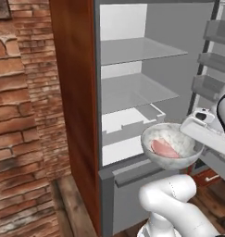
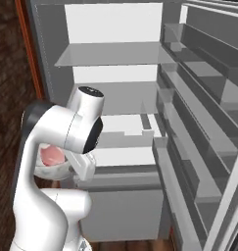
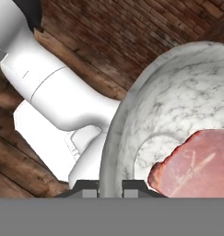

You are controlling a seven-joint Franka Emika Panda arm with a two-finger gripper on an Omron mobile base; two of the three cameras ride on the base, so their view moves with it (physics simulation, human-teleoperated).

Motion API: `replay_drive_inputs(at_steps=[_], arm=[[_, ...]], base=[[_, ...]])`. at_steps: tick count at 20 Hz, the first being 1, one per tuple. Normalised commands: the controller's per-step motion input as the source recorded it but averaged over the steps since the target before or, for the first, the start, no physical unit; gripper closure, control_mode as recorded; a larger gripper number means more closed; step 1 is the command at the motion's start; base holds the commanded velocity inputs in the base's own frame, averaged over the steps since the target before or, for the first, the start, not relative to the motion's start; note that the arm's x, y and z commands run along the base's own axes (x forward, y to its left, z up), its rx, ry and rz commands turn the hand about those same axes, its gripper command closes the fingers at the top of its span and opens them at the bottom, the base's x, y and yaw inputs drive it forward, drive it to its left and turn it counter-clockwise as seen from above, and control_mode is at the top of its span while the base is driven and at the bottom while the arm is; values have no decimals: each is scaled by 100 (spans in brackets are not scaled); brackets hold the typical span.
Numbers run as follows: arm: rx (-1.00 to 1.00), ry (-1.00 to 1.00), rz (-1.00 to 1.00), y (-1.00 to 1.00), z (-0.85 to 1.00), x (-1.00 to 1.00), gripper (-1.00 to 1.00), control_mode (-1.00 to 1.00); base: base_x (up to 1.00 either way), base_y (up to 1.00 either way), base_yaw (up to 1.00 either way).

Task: Place one of the steaks on the plate and the other in the bowl. Then place the bowl in the fridge.

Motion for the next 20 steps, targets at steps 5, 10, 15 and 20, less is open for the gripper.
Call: replay_drive_inputs(at_steps=[5,10,15,20], arm=[[0,0,0,0,0,0,100,100],[0,0,0,0,0,0,100,100],[0,0,0,0,0,0,100,100],[0,0,0,0,0,0,100,100]], base=[[33,0,-7],[35,0,0],[52,0,0],[54,0,0]])
